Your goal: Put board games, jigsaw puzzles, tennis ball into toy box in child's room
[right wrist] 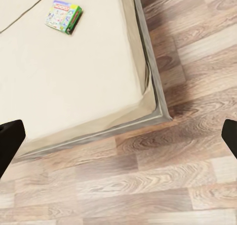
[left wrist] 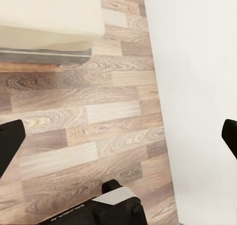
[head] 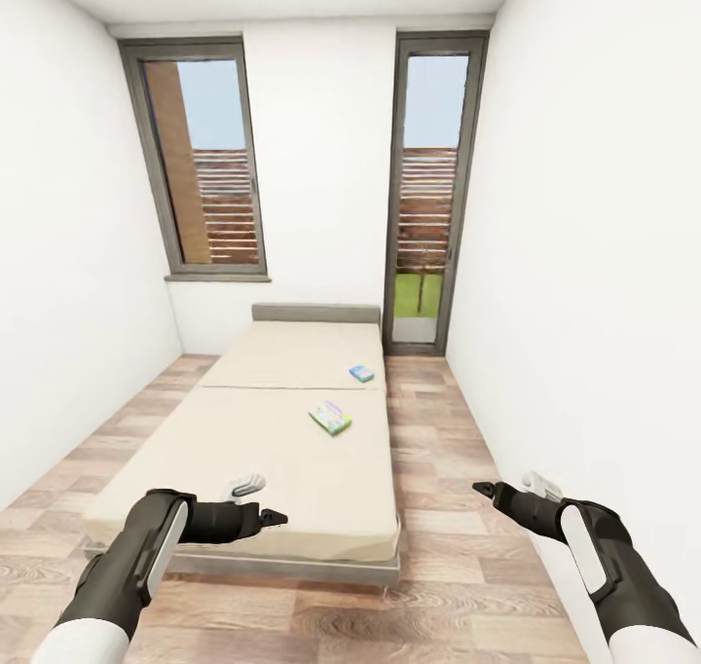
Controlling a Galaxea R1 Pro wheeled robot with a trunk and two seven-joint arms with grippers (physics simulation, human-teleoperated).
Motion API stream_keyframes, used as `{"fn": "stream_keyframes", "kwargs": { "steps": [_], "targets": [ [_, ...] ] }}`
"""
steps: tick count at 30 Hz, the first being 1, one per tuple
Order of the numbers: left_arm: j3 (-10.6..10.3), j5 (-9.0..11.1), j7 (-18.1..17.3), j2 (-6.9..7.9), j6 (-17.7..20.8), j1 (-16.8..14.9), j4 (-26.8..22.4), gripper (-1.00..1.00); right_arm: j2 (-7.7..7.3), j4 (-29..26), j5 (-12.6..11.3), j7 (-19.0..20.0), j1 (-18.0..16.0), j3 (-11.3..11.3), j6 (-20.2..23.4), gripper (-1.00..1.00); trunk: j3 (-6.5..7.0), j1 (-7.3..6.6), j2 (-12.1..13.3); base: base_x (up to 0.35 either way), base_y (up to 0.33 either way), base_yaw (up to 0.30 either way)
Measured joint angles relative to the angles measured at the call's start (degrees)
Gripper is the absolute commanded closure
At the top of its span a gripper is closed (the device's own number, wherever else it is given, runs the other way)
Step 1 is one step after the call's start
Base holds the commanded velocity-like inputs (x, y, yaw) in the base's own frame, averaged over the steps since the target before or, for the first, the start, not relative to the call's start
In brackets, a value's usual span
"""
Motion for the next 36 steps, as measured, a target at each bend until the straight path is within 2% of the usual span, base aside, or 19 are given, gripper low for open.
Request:
{"fn": "stream_keyframes", "kwargs": {
  "steps": [19,36],
  "targets": [
    [-0.27,0.01,0.1,-0.05,-0.01,0.02,0.0,-1.0,0.05,-0.02,-0.08,-0.01,0.0,0.0,0.13,-1.0,-0.3,0.0,0.0,0.289,0.197,-0.002],
    [-0.47,0.0,0.1,-0.1,-0.05,0.01,0.03,-1.0,0.07,-0.03,-0.11,-0.02,0.01,-0.02,0.15,-1.0,-1.27,0.0,0.01,0.306,-0.009,-0.139]
  ]
}}
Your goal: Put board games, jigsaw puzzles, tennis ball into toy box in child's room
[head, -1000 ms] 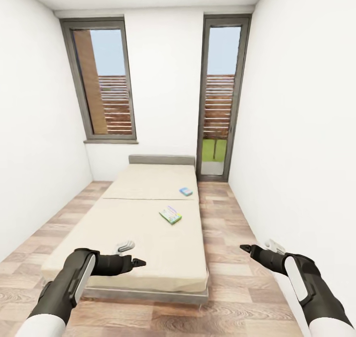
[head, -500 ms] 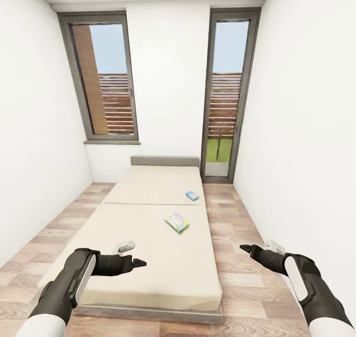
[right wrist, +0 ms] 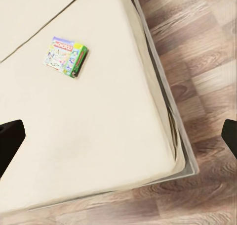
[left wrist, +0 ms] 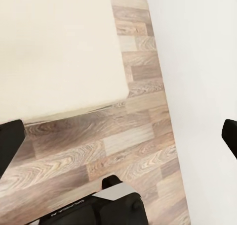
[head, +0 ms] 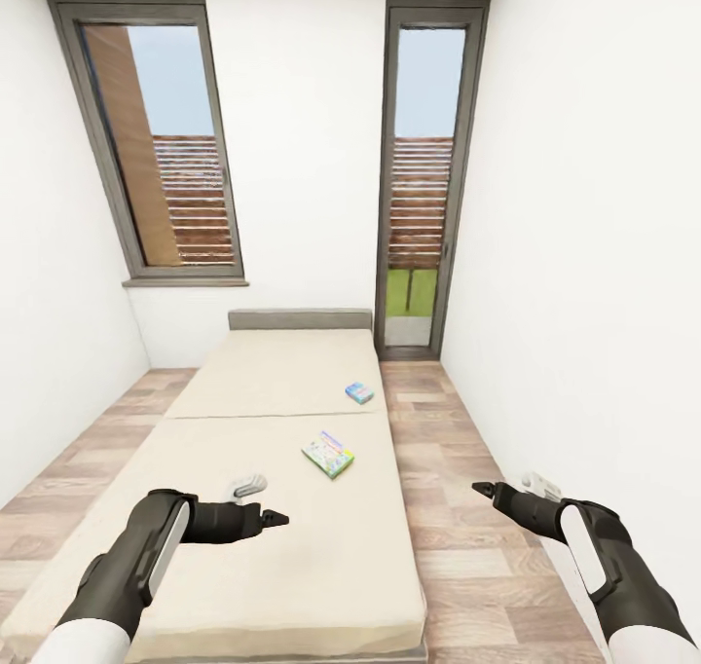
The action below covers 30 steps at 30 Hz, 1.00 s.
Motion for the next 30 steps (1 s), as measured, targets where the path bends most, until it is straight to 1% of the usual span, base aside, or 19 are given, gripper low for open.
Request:
{"fn": "stream_keyframes", "kwargs": {
  "steps": [6,18,24,30],
  "targets": [
    [0.03,0.0,-0.01,0.0,0.01,0.01,-0.01,-1.0,0.02,0.02,0.03,0.0,0.0,0.01,-0.05,-1.0,-0.16,0.01,0.01,0.214,-0.025,-0.067],
    [-0.02,0.01,0.03,0.0,0.01,0.02,-0.02,-1.0,0.05,0.02,0.08,0.0,0.0,0.01,-0.06,-1.0,-0.21,0.0,0.02,0.209,-0.012,-0.01],
    [0.02,0.01,0.04,0.0,0.01,0.02,-0.02,-1.0,0.08,0.02,0.1,0.01,0.0,0.01,-0.13,-1.0,-0.21,0.01,0.02,0.124,-0.026,-0.001],
    [0.03,0.0,0.05,0.05,-0.04,0.02,-0.01,-1.0,0.11,0.0,0.11,0.0,0.0,0.0,-0.13,-1.0,-0.21,0.0,0.01,0.18,-0.098,0.0]
  ]
}}
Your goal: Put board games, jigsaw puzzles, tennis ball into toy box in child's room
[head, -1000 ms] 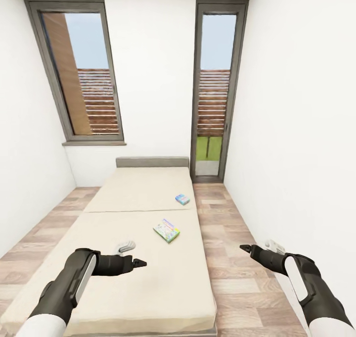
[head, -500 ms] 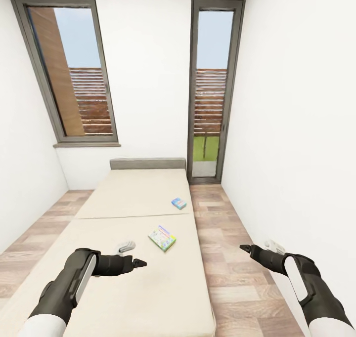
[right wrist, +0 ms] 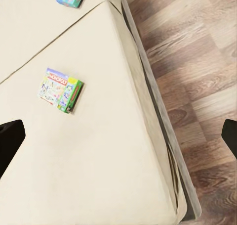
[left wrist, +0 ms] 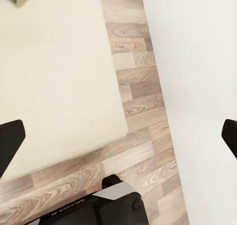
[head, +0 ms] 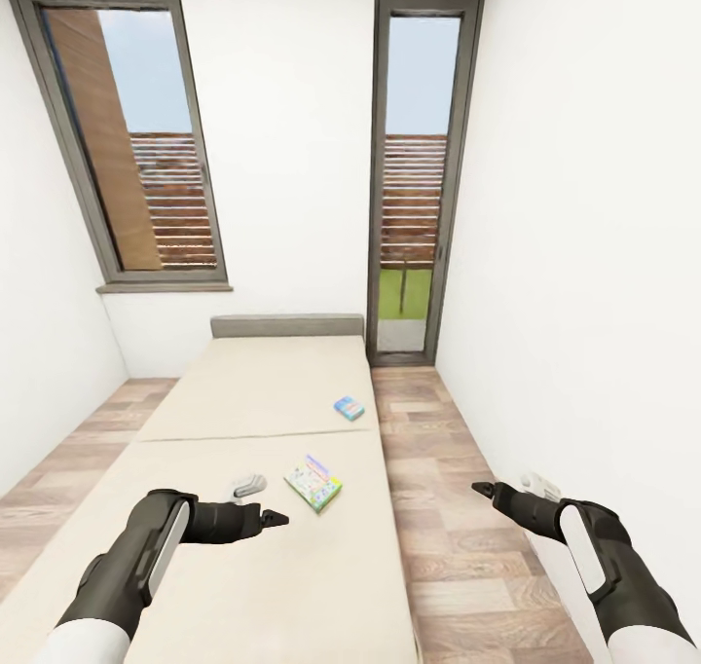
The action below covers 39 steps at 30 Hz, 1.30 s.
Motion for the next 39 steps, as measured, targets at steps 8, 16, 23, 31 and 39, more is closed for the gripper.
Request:
{"fn": "stream_keyframes", "kwargs": {
  "steps": [8,16,23,31,39],
  "targets": [
    [-0.02,0.0,0.0,-0.03,-0.03,0.0,0.0,-1.0,-0.01,0.02,0.0,0.0,0.0,0.0,-0.01,-1.0,0.0,0.01,0.0,0.186,-0.104,0.0],
    [-0.06,0.0,0.0,-0.04,-0.15,0.0,0.0,-1.0,0.01,0.01,-0.07,0.03,0.0,0.0,-0.01,-1.0,0.0,0.0,0.0,0.134,-0.081,0.0],
    [-0.06,0.0,-0.01,-0.04,-0.6,0.0,0.03,-1.0,0.02,0.02,-0.07,0.04,0.0,0.0,-0.03,-1.0,0.0,0.0,0.0,0.173,-0.125,0.0],
    [-0.06,0.0,-0.02,-0.05,-0.72,0.0,0.03,-1.0,0.01,0.02,-0.07,0.05,0.0,0.01,-0.1,-1.0,0.0,0.02,0.0,0.076,-0.026,0.0],
    [-0.06,0.0,-0.05,-0.05,-0.73,0.0,0.06,-1.0,0.01,0.02,-0.02,0.08,0.0,0.01,-0.11,-1.0,0.0,0.02,0.0,0.011,-0.004,0.0]
  ]
}}
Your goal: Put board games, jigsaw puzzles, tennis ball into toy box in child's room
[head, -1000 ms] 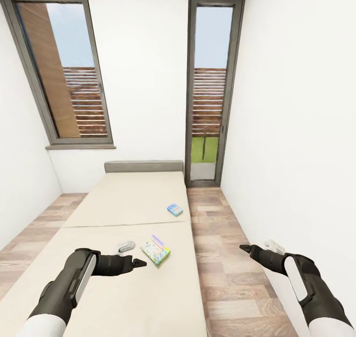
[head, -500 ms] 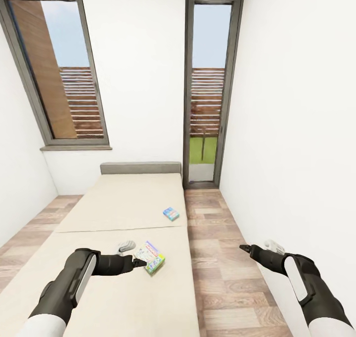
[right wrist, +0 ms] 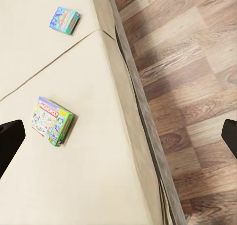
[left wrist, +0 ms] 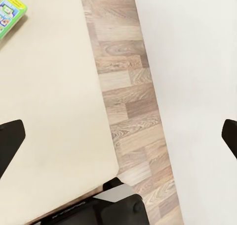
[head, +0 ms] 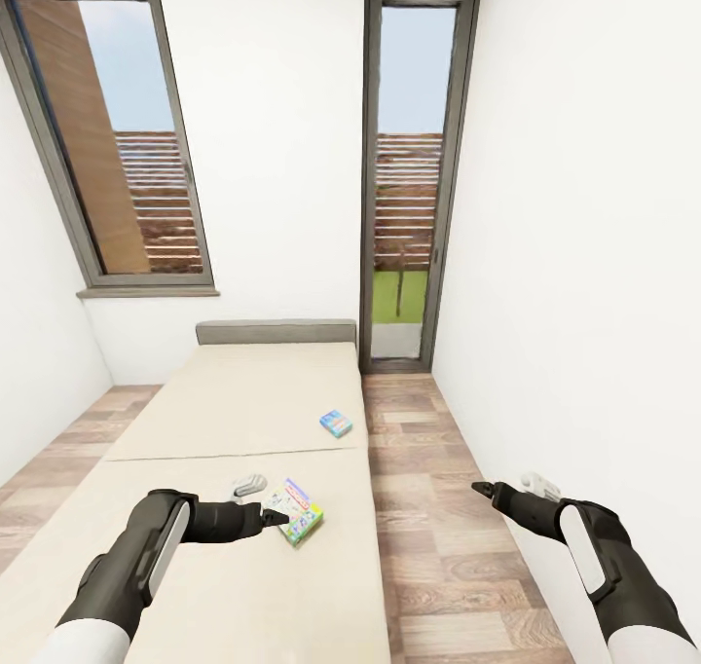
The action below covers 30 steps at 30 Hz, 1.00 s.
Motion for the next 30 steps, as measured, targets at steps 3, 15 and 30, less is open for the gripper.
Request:
{"fn": "stream_keyframes", "kwargs": {
  "steps": [3,15,30],
  "targets": [
    [0.0,0.0,0.02,0.0,0.0,0.0,0.01,-1.0,0.0,0.0,0.0,-0.01,0.0,0.0,0.0,-1.0,0.0,0.0,0.0,0.006,-0.001,0.0],
    [0.0,0.05,-0.02,-0.08,0.0,0.0,-0.05,-1.0,0.0,0.0,0.02,0.0,0.0,0.0,0.01,-1.0,0.0,-0.01,0.0,0.104,0.0,0.0],
    [0.0,0.07,0.03,-0.16,-0.01,0.0,-0.07,-1.0,0.0,0.0,0.02,0.01,0.0,0.0,0.01,-1.0,0.0,-0.01,0.0,0.041,-0.012,0.0]
  ]
}}
